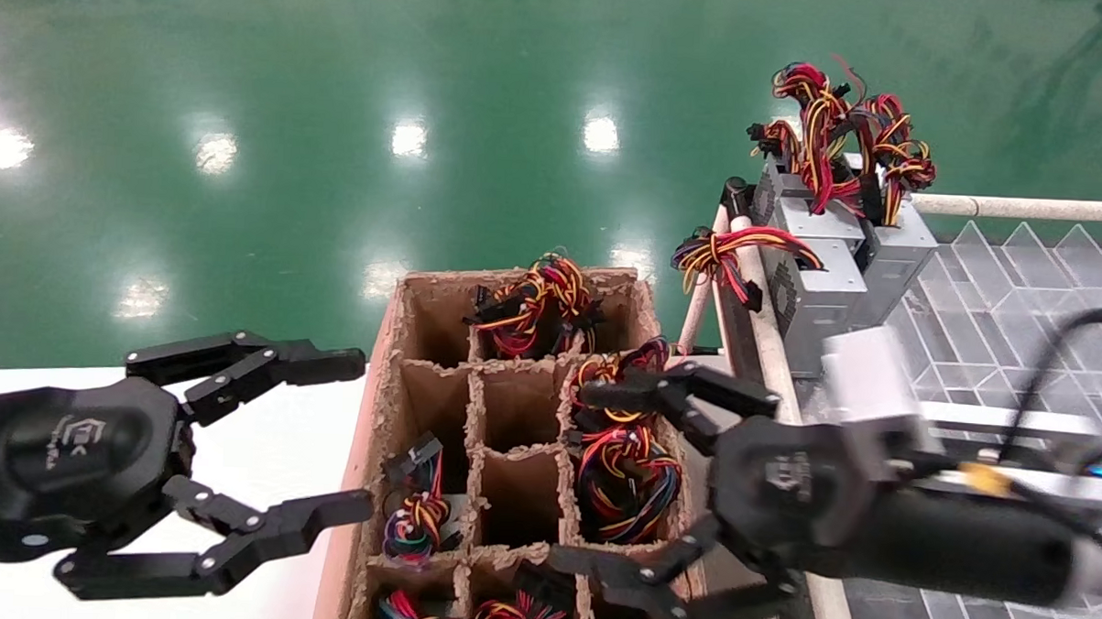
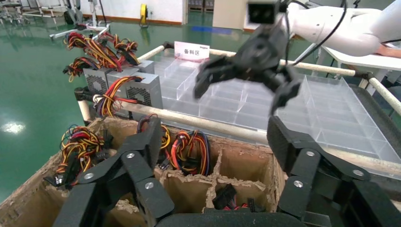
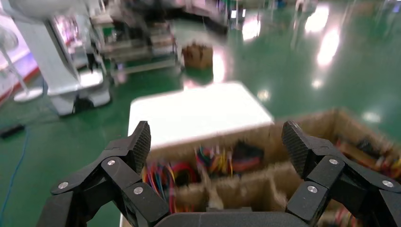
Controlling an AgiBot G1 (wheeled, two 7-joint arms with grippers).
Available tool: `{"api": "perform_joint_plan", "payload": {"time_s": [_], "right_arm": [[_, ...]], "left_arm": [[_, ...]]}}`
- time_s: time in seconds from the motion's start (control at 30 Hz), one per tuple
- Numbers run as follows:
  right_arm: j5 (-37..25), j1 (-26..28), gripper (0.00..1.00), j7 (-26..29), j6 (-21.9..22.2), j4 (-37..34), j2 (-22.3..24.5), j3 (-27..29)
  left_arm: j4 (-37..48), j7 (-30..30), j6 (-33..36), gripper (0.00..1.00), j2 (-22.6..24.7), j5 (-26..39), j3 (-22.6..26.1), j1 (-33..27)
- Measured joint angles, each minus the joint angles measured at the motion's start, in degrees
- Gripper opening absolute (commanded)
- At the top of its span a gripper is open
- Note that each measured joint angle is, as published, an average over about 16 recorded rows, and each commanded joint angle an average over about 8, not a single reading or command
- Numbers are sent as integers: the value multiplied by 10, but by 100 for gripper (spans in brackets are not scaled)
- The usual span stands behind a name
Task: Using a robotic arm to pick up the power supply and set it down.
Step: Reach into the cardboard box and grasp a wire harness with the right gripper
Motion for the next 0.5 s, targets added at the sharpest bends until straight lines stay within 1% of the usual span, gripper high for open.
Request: {"api": "perform_joint_plan", "payload": {"time_s": [0.27,0.5], "right_arm": [[-75,45,100,-22,-13,-70,-63,-52],[-101,75,100,-43,-35,-124,-107,-89]], "left_arm": [[0,0,0,0,0,0,0,0],[0,0,0,0,0,0,0,0]]}}
